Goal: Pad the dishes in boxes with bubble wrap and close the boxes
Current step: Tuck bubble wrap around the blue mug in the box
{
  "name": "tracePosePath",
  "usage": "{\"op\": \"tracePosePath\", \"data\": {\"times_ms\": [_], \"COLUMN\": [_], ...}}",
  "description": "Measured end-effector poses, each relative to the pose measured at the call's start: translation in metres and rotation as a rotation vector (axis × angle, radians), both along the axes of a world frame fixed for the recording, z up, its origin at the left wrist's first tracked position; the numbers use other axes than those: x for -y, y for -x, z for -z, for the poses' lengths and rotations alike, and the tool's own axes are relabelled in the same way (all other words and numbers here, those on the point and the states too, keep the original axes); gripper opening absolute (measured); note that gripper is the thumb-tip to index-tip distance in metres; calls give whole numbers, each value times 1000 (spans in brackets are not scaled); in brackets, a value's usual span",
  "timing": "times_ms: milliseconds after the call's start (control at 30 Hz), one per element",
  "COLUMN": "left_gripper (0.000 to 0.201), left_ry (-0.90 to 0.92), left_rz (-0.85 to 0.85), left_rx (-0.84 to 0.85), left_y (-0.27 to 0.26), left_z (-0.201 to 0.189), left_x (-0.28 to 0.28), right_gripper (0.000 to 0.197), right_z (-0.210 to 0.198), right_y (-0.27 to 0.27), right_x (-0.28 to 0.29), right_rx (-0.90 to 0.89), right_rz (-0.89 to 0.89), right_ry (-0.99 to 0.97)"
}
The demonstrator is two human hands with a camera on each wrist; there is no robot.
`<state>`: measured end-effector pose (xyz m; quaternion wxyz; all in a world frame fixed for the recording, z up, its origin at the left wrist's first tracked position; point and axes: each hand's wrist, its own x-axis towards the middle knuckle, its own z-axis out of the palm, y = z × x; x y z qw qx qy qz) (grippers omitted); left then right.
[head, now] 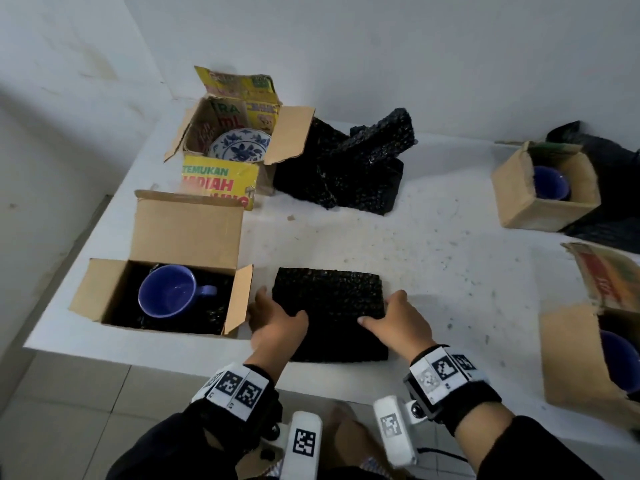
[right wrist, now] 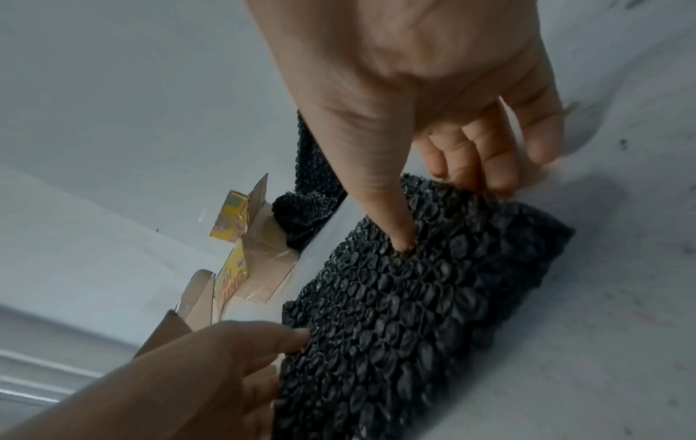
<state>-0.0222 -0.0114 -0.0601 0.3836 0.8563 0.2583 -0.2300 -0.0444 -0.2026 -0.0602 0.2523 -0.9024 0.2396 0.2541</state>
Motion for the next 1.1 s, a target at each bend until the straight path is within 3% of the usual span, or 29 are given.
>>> {"op": "tracePosePath", "data": {"times_ms": [67,200,467,633,833,967,1100], "left_gripper": [74,45,31,31,38,46,48], "left_ry": [49,103,270,379,365,250,232], "left_rz": [-50,9,261,274,82,-20,-35], "left_rx": [-64,-73,242,462,497,447,394], "left_y": [0,2,-7,-16,-30,-37,-45], "left_z": [1,-10,-80,-127,-141,-129,-110], "left_x": [2,9,16,-11,-100,-165,-210], "right_gripper": [53,14,8,10,31,43,48], "right_z": [4,8,-55,-102,-118,-107,-101], "right_y": [-1,0,-8,-21,-42,-56,-63], "right_x": [-1,5,27,4,-65,-116,-162], "right_rx": [-2,65,318,469,519,521,517], "right_rz": [32,161,230,212,54,-95,-291], "right_ry": [-89,-332,-470,-626,-699,-605,-329]}}
